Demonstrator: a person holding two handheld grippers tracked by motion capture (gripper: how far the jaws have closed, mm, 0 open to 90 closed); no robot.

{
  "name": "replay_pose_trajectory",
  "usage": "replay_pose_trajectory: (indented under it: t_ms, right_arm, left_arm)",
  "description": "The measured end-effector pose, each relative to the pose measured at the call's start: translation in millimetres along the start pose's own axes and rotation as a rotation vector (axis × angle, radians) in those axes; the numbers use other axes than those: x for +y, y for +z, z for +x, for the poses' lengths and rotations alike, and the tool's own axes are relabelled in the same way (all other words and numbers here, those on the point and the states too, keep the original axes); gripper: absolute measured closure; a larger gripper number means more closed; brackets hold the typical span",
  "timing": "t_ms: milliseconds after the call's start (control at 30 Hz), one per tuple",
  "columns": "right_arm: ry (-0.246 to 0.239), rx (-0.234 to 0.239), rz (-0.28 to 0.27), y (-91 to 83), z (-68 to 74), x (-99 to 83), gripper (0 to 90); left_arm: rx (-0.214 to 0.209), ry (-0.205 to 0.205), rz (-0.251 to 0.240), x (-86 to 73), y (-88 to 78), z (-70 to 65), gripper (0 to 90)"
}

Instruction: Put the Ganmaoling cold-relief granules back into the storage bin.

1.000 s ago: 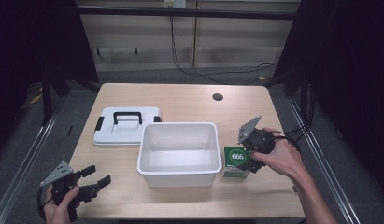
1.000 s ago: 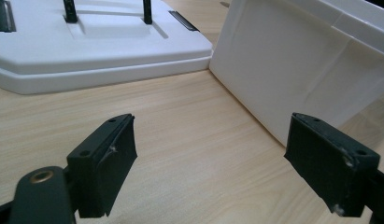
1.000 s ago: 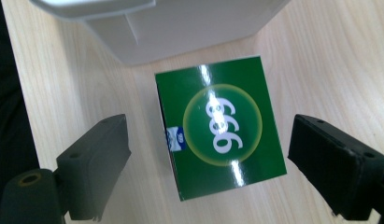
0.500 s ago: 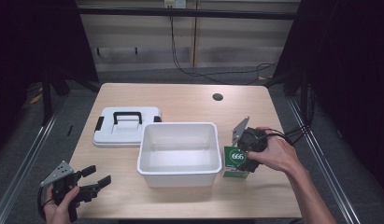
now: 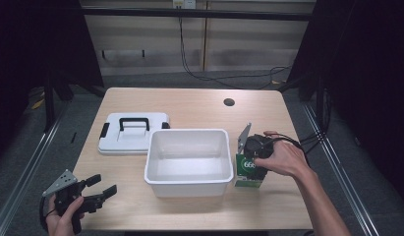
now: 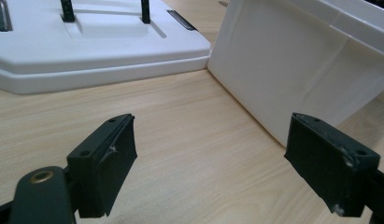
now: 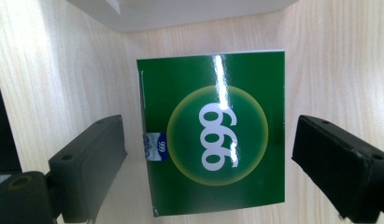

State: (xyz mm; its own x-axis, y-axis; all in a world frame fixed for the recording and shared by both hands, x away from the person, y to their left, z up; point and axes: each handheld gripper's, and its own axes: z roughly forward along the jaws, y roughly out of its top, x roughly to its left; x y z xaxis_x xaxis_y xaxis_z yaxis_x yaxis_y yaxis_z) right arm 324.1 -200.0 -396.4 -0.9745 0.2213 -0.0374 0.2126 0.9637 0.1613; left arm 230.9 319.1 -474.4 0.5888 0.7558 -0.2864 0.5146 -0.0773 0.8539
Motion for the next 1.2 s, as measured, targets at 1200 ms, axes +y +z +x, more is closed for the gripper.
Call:
replay_pose_trajectory:
  t_ms: [1200]
  right_arm:
    - [-0.097, 0.042, 0.098, 28.6, -8.5, 6.9, 14.1]
  left_arm:
    - [-0.001, 0.0, 0.001, 0.0, 0.1, 0.3, 15.9]
